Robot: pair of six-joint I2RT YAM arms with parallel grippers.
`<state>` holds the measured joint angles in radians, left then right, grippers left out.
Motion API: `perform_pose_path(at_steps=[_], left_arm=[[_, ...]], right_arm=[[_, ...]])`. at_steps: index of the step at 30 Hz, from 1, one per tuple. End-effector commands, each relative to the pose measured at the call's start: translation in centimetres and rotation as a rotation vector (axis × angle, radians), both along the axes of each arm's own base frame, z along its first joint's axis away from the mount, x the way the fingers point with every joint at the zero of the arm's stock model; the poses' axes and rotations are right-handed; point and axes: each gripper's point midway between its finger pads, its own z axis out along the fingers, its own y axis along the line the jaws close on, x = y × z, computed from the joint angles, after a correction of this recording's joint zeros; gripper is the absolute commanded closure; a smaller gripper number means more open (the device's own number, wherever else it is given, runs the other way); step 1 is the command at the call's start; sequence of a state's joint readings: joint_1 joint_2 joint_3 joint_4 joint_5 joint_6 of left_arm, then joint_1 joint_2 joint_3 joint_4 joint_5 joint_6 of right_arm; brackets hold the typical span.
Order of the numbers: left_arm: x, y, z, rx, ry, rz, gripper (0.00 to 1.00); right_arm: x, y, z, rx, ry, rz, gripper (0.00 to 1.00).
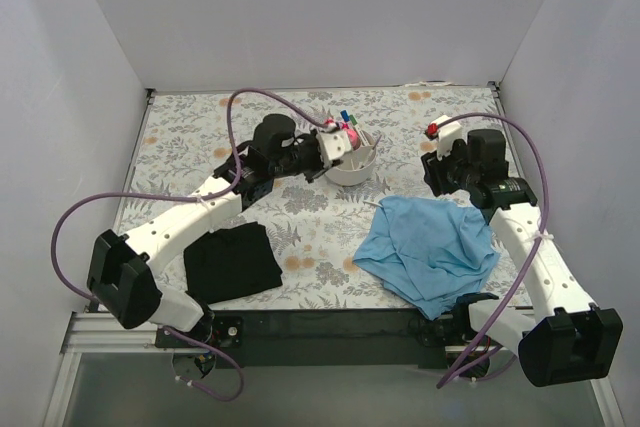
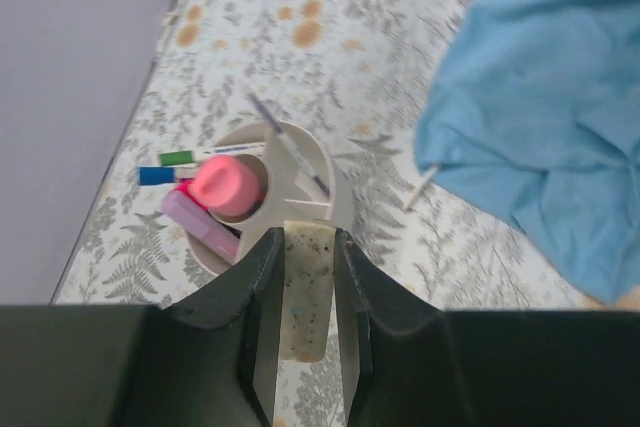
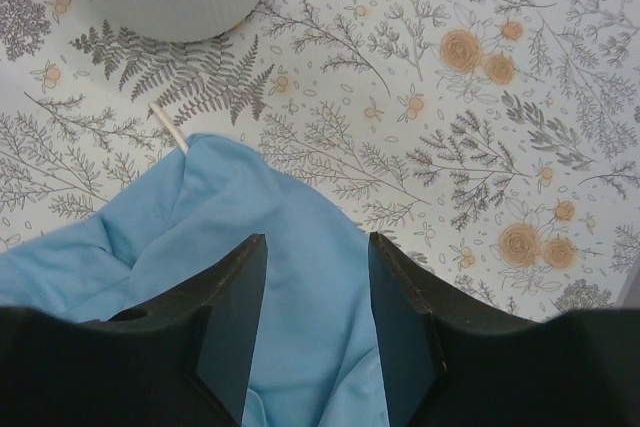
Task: Sort the stationery into containers
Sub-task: Place the stationery in the storage box.
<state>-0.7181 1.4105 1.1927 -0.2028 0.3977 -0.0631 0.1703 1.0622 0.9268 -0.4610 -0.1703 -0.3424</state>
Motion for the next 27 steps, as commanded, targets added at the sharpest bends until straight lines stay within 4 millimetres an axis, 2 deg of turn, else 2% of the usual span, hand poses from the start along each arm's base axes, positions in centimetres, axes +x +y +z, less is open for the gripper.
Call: perform_pose_path(at_steps=[1,2,3,5,6,7,12,13,15,18,22,27], left_arm=[[4.6,0.4,7.1,-0.334,-0.012,0.196,1.0],[5.4,0.8,7.1,-0.357,-0.015,0.236,1.0],[6.1,0.9,8.4,-0.42,-0.044,0.26,1.0],[7.0,1.5,8.1,-0.505,0.006,0.332,1.0],[7.7,1.9,9.1,-0.563,-0.013,0.373,1.0],[8.0,2.0,9.1,-0.604,0.012,0.395,1.0],[10.3,1.6,7.6,-0.685,0.01,0.429,1.0],[11.0,1.1,6.4,-0.675,0.038,0.436,1.0],[11.7,0.9,6.3,-0.702,0.062,0.442,1.0],[12.5,0.0,4.9,-0.689,0.107,0.435,1.0],[12.6,-0.7,2.8,-0.673,0.18,0.434,1.0],[12.7,-1.3,-0.3,-0.653,0.237,0.433,1.0]], right_arm=[[1.1,-0.1,2.6,0.008,-0.056,-0.015,0.46],[1.1,-0.2,2.5,0.002,-0.049,-0.014,0.46],[1.2,-0.2,2.9,-0.004,-0.056,-0.014,0.46],[1.3,-0.5,2.7,-0.022,-0.037,-0.024,0.46],[1.5,-0.7,2.9,-0.028,-0.037,-0.032,0.47],[1.8,-0.7,3.4,-0.028,-0.042,-0.036,0.47],[3.2,-0.9,3.1,-0.045,-0.032,-0.05,0.47],[3.4,-0.9,3.1,-0.044,-0.033,-0.055,0.47],[3.5,-1.0,2.6,-0.049,-0.033,-0.054,0.47],[3.3,-1.3,1.4,-0.056,-0.013,-0.065,0.47],[2.7,-1.3,-0.1,-0.052,0.017,-0.066,0.47],[2.6,-1.2,-0.3,-0.048,0.025,-0.066,0.47]])
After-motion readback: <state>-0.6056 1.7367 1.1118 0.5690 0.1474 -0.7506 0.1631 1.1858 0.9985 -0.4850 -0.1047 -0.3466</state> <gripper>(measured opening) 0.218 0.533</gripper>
